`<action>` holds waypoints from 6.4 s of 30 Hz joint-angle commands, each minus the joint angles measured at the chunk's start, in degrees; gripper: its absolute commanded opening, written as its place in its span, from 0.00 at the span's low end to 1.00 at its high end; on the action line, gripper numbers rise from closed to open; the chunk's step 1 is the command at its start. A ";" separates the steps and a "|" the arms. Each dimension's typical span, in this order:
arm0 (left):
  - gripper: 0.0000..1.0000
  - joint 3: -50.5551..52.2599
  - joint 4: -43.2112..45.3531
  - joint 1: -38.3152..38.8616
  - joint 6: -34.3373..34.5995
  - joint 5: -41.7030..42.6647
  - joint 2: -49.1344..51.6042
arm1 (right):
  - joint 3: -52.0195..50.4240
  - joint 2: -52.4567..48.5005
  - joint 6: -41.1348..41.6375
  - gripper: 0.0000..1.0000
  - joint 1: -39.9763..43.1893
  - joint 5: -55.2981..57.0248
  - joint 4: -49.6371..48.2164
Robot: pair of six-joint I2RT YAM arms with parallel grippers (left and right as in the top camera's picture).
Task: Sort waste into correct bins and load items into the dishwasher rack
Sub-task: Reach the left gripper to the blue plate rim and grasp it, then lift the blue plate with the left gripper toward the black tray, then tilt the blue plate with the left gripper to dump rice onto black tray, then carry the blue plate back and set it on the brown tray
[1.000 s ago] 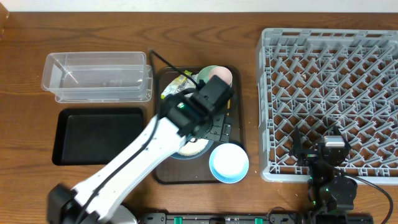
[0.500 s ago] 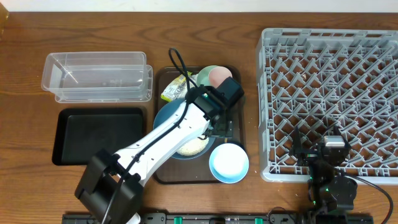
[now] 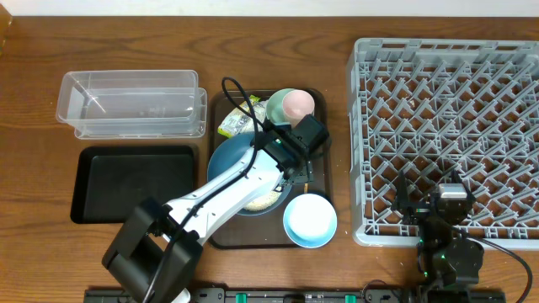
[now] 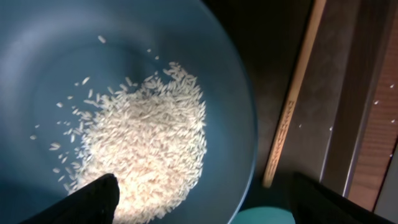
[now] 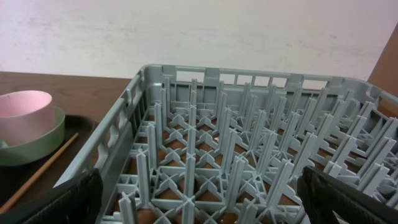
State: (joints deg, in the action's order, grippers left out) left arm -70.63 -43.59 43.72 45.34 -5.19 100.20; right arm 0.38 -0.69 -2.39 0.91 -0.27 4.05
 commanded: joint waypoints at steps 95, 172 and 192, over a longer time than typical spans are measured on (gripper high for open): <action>0.06 -0.37 -7.72 -30.40 -11.61 16.09 -22.01 | -0.07 0.31 -0.90 0.99 0.35 -0.15 0.26; 0.06 13.84 -18.34 -96.41 -47.23 95.32 -17.62 | -0.07 0.31 -0.90 0.99 0.35 -0.15 0.26; 0.06 10.08 -21.20 -76.04 -44.09 71.67 -61.46 | -0.07 0.31 -0.90 0.99 0.35 -0.15 0.26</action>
State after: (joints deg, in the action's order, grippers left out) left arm -57.43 -67.37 -36.88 -6.63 73.82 40.80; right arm 0.38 -0.69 -2.39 0.99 -0.27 4.05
